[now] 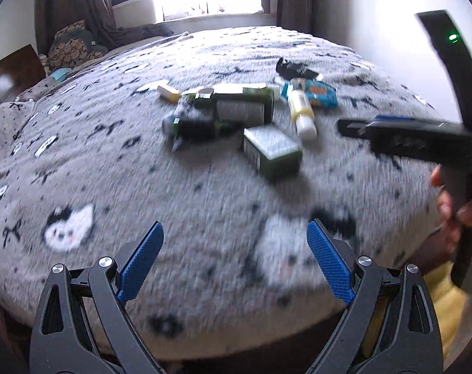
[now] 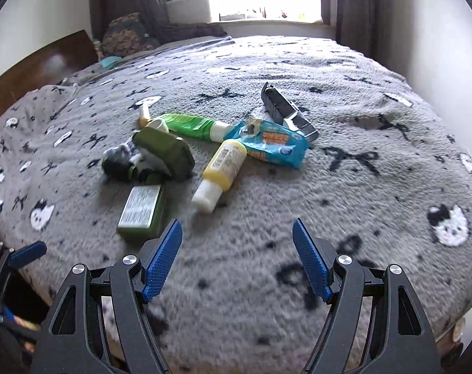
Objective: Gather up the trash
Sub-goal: 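Grasp the green bottle with left tool while right tool grasps the yellow-capped tube, then lower bottle and tube beside the bed and release them into the bin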
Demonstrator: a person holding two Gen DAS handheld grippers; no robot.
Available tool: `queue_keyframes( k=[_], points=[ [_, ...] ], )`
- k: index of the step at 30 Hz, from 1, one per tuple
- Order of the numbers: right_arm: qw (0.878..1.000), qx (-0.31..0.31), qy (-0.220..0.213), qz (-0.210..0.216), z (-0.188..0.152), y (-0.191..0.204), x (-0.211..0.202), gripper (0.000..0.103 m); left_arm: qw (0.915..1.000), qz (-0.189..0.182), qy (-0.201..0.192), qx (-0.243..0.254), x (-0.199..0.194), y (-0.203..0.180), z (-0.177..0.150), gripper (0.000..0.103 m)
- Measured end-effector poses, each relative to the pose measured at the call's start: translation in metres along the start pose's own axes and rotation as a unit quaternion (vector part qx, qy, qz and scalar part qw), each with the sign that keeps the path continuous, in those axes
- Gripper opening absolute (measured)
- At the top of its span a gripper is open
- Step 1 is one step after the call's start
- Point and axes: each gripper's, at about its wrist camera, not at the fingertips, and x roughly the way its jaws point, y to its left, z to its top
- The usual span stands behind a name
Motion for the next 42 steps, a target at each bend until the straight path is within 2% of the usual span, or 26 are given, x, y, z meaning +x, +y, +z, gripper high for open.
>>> queue_keyframes(
  k=[5, 7, 10, 13, 20, 24, 26, 27, 28, 33, 42],
  points=[
    [1.000, 0.018, 0.013, 0.007, 0.026, -0.002, 0.034, 0.073, 0.9998, -0.015, -0.005, -0.015, 0.021, -0.007, 0.022, 0.088],
    [0.999, 0.027, 0.024, 0.012, 0.033, -0.003, 0.046, 0.070, 0.9998, -0.015, -0.004, -0.015, 0.031, -0.012, 0.027, 0.088],
    [0.999, 0.032, 0.036, 0.023, 0.041, -0.003, 0.062, 0.068, 0.9997, -0.019, 0.002, -0.015, 0.046, -0.018, 0.030, 0.088],
    [0.998, 0.026, 0.052, 0.015, 0.044, -0.002, 0.080, 0.061, 0.9995, -0.020, 0.005, -0.022, 0.060, -0.019, 0.034, 0.088],
    [0.997, 0.012, 0.068, 0.022, 0.053, -0.002, 0.099, 0.060, 0.9983, -0.029, 0.022, -0.045, 0.093, -0.018, 0.048, 0.087],
    [0.997, 0.014, 0.069, 0.026, 0.054, -0.005, 0.103, 0.057, 0.9989, -0.017, 0.024, -0.037, 0.103, -0.019, 0.052, 0.073],
    [0.998, 0.011, 0.064, 0.023, 0.055, -0.005, 0.102, 0.044, 0.9990, -0.019, 0.022, -0.033, 0.103, -0.019, 0.052, 0.064],
    [0.998, 0.012, 0.062, 0.022, 0.055, -0.006, 0.101, 0.044, 0.9990, -0.022, 0.021, -0.032, 0.102, -0.017, 0.053, 0.054],
    [0.998, 0.015, 0.061, 0.025, 0.055, -0.007, 0.100, 0.042, 0.9990, -0.022, 0.022, -0.031, 0.101, -0.016, 0.053, 0.048],
    [0.998, 0.012, 0.053, 0.029, 0.053, -0.012, 0.088, 0.039, 0.9990, -0.030, 0.020, -0.026, 0.094, -0.007, 0.048, 0.041],
    [0.999, -0.030, 0.008, 0.033, 0.042, -0.004, 0.036, 0.035, 0.9995, -0.028, -0.005, -0.011, 0.066, 0.002, 0.031, 0.040]
  ],
)
